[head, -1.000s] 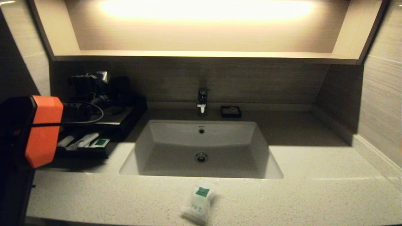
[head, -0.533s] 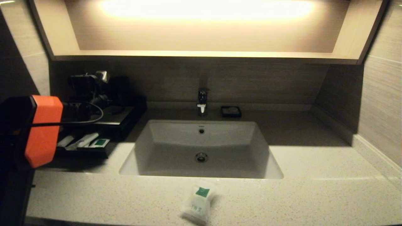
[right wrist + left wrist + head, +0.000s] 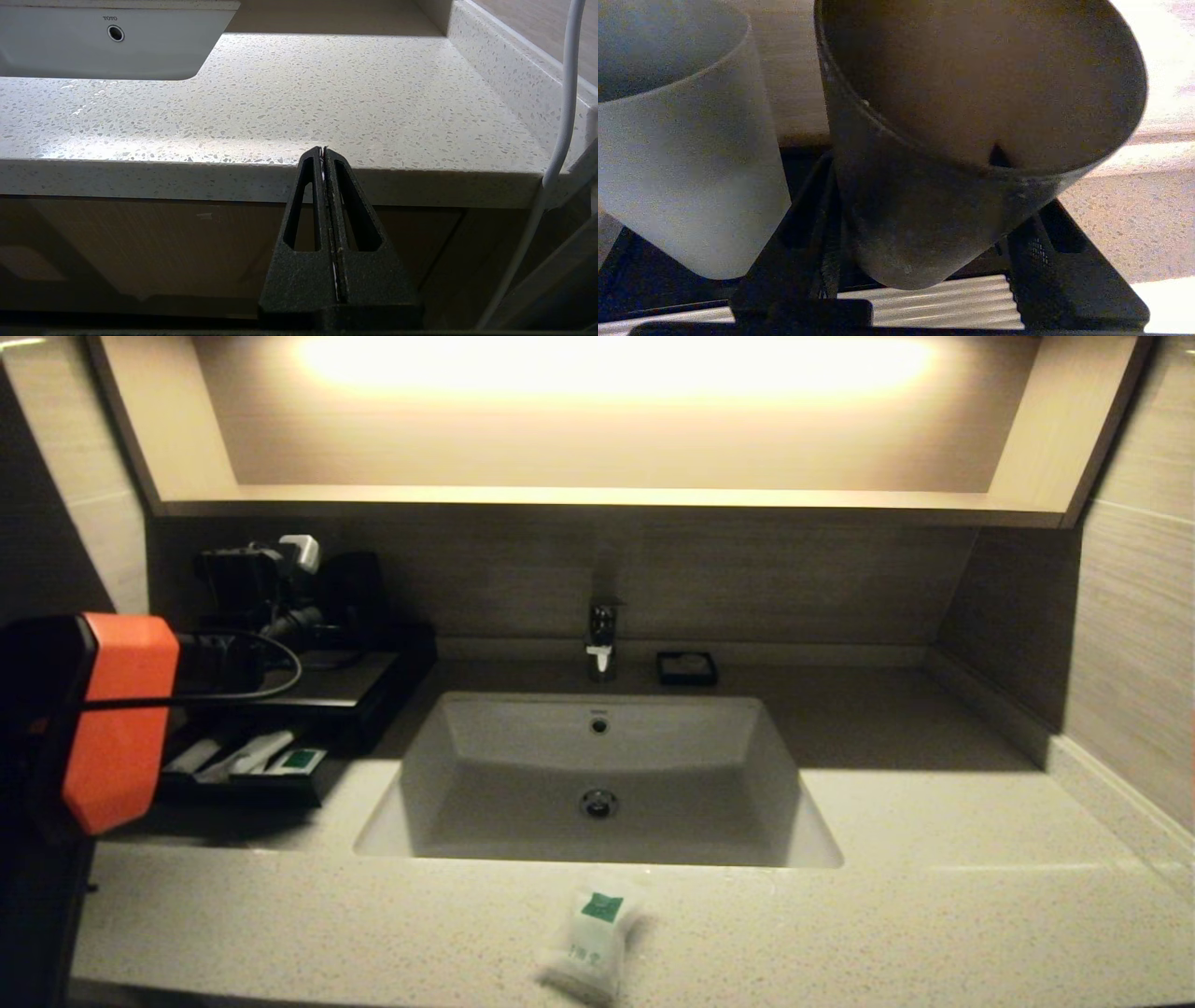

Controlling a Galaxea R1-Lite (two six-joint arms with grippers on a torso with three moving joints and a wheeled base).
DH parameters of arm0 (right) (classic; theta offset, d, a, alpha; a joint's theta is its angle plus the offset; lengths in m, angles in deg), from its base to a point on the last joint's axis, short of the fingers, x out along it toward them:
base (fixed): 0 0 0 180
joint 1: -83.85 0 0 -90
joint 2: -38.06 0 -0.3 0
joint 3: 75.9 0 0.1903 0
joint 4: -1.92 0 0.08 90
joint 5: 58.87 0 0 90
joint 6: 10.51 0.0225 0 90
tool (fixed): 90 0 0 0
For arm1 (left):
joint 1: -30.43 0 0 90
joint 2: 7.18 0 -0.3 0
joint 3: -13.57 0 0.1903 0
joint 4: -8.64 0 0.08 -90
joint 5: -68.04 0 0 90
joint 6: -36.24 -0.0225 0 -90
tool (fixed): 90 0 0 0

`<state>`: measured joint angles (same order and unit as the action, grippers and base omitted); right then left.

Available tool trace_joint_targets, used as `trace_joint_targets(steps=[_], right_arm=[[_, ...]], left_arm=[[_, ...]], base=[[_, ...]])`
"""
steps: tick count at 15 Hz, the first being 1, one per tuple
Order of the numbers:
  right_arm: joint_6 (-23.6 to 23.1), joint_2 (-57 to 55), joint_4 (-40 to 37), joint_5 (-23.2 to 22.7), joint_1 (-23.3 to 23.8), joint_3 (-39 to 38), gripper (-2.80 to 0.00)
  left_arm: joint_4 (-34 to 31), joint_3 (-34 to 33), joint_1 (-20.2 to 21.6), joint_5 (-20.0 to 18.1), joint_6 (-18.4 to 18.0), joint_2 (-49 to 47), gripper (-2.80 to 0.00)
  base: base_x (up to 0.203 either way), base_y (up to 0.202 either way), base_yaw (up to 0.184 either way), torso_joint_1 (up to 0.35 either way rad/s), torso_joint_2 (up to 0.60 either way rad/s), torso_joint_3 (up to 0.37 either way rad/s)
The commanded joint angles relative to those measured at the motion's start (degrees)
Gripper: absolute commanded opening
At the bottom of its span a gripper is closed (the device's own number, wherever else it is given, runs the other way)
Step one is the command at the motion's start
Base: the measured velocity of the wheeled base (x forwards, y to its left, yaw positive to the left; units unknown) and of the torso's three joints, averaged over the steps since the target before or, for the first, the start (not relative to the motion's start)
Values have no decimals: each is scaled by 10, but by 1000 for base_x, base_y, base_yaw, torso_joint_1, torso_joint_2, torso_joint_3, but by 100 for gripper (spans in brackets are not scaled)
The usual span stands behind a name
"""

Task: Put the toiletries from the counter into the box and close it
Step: Place the cup on the storage box

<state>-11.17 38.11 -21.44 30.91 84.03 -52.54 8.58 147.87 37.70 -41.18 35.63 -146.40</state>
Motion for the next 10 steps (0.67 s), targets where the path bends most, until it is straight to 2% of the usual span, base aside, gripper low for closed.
trace_joint_targets(steps=[1,8,9,10], right_arm=[[0,0,0,0,0,-1,-280],[0,0,0,0,0,-1,-280],[0,0,0,0,0,0,-280],[0,0,0,0,0,-1,-280]], left_arm=[[2,0,0,-1,-1,-2,-280],[1,-1,-6,-1,-1,-6,-280],[1,-1,-6,-1,-1,-7,0],[1,-1,-7,-1,-1,-9,0]], base=[[0,0,0,0,0,0],[0,0,0,0,0,0],[0,0,0,0,0,0],[0,0,0,0,0,0]])
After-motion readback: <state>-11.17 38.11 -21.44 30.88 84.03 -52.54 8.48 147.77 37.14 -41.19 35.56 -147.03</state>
